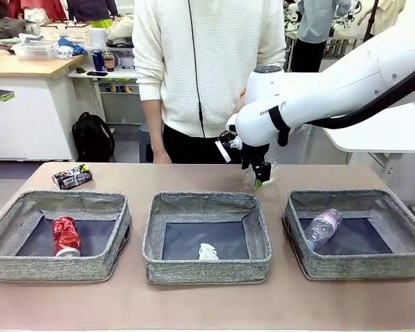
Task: Sort the waste into the appropriate baskets.
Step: Pick up the waste item pointed out by the person.
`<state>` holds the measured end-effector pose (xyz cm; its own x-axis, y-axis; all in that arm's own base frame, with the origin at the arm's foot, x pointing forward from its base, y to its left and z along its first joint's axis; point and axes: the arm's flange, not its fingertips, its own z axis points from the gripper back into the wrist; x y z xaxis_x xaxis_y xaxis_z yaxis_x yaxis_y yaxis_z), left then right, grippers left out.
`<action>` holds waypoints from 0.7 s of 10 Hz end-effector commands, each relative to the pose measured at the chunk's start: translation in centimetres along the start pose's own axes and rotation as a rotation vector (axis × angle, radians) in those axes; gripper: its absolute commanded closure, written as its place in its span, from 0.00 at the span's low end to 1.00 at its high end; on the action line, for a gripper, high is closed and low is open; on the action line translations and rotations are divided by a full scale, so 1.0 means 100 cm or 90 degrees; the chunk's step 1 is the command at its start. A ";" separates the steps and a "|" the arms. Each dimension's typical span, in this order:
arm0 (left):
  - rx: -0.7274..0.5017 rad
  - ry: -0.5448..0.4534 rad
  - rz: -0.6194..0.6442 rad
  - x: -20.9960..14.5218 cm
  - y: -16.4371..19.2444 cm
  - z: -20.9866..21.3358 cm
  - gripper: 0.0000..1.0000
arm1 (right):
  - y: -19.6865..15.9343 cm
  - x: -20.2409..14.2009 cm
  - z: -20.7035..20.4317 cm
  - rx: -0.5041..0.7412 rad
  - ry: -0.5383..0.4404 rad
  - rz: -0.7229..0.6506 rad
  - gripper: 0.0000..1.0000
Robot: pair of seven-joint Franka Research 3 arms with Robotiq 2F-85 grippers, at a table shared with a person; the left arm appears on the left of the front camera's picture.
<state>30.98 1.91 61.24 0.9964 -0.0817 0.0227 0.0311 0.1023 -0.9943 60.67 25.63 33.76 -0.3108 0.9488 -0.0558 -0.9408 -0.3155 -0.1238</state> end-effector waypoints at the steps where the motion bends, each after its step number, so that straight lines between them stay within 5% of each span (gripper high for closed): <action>1: -0.014 0.002 -0.012 -0.003 -0.001 -0.001 0.00 | -0.009 -0.001 0.000 0.003 0.029 -0.023 0.00; 7: -0.014 0.002 -0.012 -0.003 -0.001 -0.001 0.00 | -0.009 -0.020 -0.017 0.035 0.043 -0.059 0.00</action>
<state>30.98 1.91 61.24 0.9964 -0.0817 0.0229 0.0312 0.1023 -0.9943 61.80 24.08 32.20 -0.2426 0.9667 -0.0819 -0.9647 -0.2493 -0.0852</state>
